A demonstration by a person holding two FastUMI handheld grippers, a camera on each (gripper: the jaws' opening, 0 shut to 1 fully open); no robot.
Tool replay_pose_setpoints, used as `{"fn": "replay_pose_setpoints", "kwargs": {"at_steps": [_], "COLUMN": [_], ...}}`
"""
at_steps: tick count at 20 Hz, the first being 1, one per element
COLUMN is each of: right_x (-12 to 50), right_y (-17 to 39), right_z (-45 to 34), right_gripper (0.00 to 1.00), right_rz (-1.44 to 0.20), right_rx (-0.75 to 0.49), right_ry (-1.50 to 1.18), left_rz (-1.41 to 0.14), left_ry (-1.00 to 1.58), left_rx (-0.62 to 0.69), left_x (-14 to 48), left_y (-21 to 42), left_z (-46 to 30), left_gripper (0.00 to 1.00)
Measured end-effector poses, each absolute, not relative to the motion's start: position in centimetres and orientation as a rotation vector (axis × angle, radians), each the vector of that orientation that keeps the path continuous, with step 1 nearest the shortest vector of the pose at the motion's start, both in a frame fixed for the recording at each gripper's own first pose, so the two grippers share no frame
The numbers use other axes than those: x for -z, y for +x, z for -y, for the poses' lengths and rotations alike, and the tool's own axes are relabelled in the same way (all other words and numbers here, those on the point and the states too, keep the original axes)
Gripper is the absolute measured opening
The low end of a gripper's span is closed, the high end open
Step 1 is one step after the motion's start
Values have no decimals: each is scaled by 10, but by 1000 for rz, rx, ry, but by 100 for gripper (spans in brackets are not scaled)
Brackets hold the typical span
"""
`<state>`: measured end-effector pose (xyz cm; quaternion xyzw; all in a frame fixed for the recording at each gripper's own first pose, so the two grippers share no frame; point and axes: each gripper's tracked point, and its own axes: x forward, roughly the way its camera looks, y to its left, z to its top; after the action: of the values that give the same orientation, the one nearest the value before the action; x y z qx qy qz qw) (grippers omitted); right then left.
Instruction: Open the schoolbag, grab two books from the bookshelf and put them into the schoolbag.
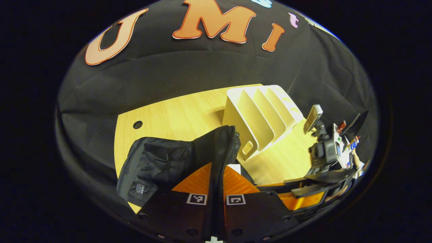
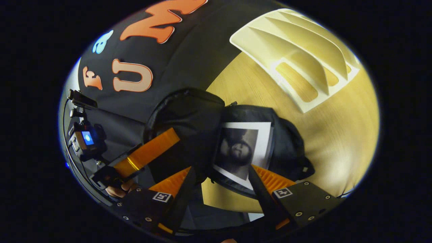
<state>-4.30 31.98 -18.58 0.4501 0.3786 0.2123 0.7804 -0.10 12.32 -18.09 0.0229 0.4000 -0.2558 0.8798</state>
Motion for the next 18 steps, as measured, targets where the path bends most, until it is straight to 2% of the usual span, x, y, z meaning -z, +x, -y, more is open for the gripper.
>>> {"fn": "replay_pose_setpoints", "kwargs": {"at_steps": [1,4,5,6,7,8,10,11,12,13,18], "right_x": [186,174,172,169,167,165,157,153,149,143,108], "right_y": [-40,-34,-32,-29,-25,-24,-22,-22,-22,-21,-21], "right_z": [-305,-262,-245,-229,-213,-202,-180,-169,-155,-144,-80], "right_gripper": [97,98,98,98,98,98,98,98,98,98,98], "right_rz": [-804,-757,-742,-716,-697,-688,-664,-648,-633,-610,-486], "right_rx": [-444,-418,-400,-378,-356,-345,-335,-332,-321,-319,-277], "right_ry": [936,875,853,837,816,795,770,750,722,694,522], "left_rz": [-834,-833,-823,-806,-793,-780,-745,-725,-702,-678,-566], "left_ry": [37,25,20,35,47,46,34,33,34,36,40], "left_rx": [524,507,515,516,509,517,526,525,525,526,495], "left_x": [181,180,177,173,169,165,152,144,138,131,99], "left_y": [-4,-14,-16,-19,-19,-21,-24,-25,-26,-28,-33], "left_z": [-121,-109,-101,-95,-90,-79,-58,-47,-38,-27,25], "left_gripper": [9,16,24,27,37,41,55,67,73,86,95]}}
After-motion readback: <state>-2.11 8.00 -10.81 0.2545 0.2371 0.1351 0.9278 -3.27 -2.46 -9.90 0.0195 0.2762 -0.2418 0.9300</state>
